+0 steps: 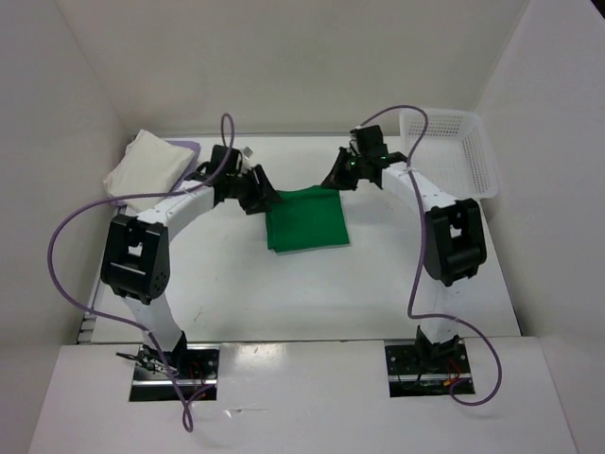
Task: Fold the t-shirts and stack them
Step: Fold the long partially folded tshirt into a neat square
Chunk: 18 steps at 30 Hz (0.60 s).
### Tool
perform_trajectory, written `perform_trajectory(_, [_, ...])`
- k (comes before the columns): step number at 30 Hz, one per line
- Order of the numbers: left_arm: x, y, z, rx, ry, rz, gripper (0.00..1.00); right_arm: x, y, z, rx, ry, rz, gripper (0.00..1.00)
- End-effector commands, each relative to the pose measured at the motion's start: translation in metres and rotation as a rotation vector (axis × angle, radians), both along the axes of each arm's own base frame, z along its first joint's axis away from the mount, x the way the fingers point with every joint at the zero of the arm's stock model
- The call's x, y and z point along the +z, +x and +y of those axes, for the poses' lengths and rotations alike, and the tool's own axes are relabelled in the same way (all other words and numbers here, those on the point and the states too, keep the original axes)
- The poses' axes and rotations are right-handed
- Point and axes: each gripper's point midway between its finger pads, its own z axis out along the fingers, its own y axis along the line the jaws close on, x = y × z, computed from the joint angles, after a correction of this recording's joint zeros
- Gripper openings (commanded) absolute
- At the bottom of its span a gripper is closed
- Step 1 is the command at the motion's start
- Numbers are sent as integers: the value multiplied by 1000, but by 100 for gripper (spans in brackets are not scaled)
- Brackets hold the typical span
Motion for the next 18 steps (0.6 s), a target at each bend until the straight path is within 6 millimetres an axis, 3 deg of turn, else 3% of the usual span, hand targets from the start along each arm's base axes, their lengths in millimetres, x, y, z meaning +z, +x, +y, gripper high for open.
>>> perform_trajectory(1, [-11, -29, -35, -95, -66, 19, 59, -48, -17, 48, 137, -9, 77, 0])
perform_trajectory(4, [-16, -47, -60, -156, -70, 50, 59, -55, -12, 69, 190, 25, 90, 0])
perform_trajectory(5, [-25, -52, -65, -171, -66, 63, 59, -75, -11, 73, 203, 27, 131, 0])
perform_trajectory(6, [-35, -63, -75, -189, -63, 100, 59, -70, -1, 79, 213, 44, 112, 0])
perform_trajectory(7, [-44, -68, -77, -191, -59, 129, 59, -78, 1, 80, 212, 36, 139, 0])
perform_trajectory(8, [-61, -76, -78, -198, -47, 165, 59, -98, 9, 76, 198, 28, 167, 0])
perform_trajectory(9, [-70, -80, -76, -189, -43, 198, 59, -89, 18, 85, 222, 63, 135, 0])
perform_trajectory(10, [-79, -85, -74, -187, -35, 221, 59, -88, 33, 74, 190, 83, 130, 0])
perform_trajectory(12, [-98, -102, -74, -199, -33, 293, 59, -86, 54, 75, 190, 137, 122, 0])
perform_trajectory(15, [-109, -115, -70, -203, -24, 350, 59, -99, 75, 75, 187, 125, 138, 0])
perform_trajectory(16, [-104, -114, -70, -204, -28, 338, 59, -95, 79, 76, 199, 113, 138, 0])
perform_trajectory(18, [-97, -116, -68, -199, -27, 319, 59, -116, 78, 77, 202, 111, 179, 0])
